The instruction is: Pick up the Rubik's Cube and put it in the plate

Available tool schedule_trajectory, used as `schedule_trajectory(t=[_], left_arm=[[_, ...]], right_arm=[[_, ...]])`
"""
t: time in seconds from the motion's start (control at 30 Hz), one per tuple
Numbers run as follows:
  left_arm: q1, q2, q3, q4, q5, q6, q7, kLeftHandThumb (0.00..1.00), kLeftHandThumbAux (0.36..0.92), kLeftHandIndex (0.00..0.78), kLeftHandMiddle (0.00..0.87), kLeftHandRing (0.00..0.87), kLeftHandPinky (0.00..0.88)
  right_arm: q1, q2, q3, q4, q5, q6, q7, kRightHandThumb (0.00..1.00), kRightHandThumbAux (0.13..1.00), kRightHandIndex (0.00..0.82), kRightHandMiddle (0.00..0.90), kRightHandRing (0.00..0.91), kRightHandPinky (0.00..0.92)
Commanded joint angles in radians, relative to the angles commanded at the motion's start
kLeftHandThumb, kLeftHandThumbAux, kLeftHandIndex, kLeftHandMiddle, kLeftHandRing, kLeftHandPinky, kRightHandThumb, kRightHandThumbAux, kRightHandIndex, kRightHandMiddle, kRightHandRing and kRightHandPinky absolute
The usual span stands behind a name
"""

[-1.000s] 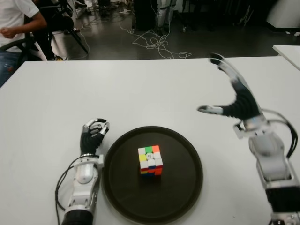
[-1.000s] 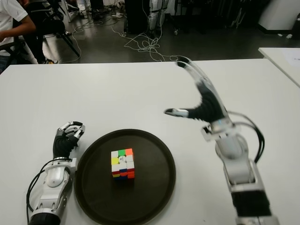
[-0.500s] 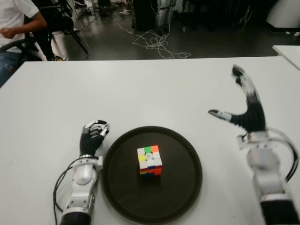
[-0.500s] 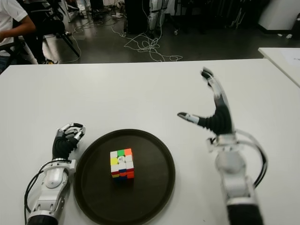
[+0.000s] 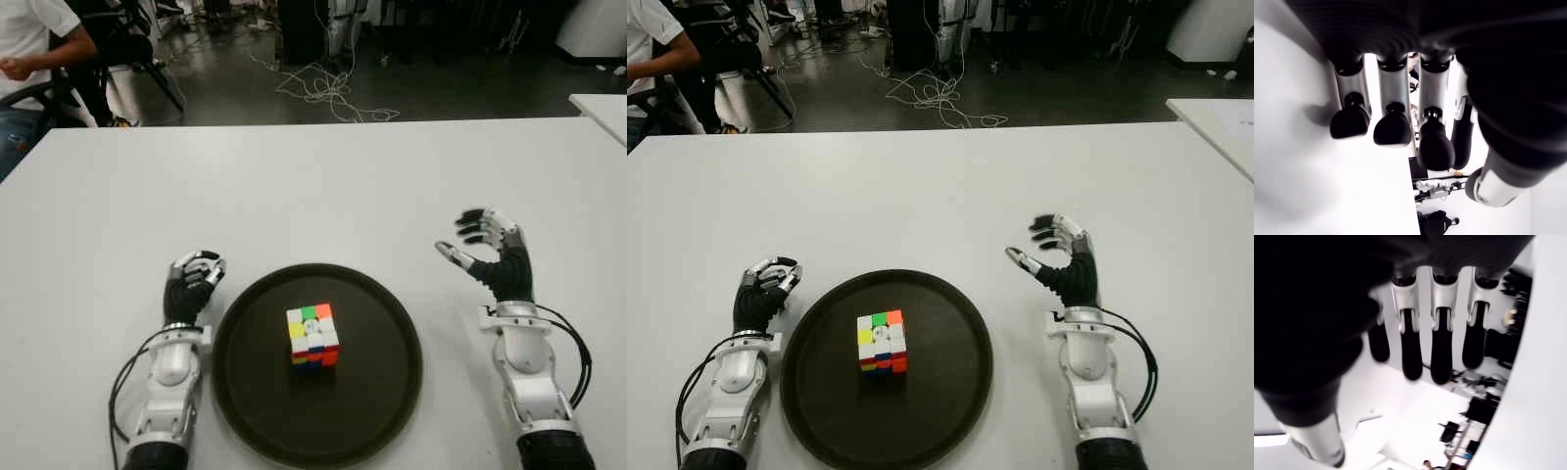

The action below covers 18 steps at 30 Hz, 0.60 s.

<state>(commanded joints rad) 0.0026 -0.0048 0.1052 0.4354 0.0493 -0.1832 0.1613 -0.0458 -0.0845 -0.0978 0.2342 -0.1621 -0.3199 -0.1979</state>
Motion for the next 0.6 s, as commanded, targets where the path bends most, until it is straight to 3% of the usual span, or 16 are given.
schedule_trajectory(t=[0.23,0.6], left_arm=[[-0.008,0.005,0.002,0.014,0.002,-0.009,0.001,0.706,0.707,0.444,0.804,0.822,0.803],[-0.007,0.007,0.002,0.012,-0.004,-0.010,-0.007,0.705,0.707,0.444,0.812,0.829,0.812]], right_arm=[[0.045,0.040,0.021,-0.018,-0.009,0.093,-0.012,0.157,0.793,0.594,0.713,0.728,0.728],[0.105,0.067,0.059,-0.101,-0.034,0.232,-0.011,0.127,0.818,0.662,0.804,0.819,0.820]])
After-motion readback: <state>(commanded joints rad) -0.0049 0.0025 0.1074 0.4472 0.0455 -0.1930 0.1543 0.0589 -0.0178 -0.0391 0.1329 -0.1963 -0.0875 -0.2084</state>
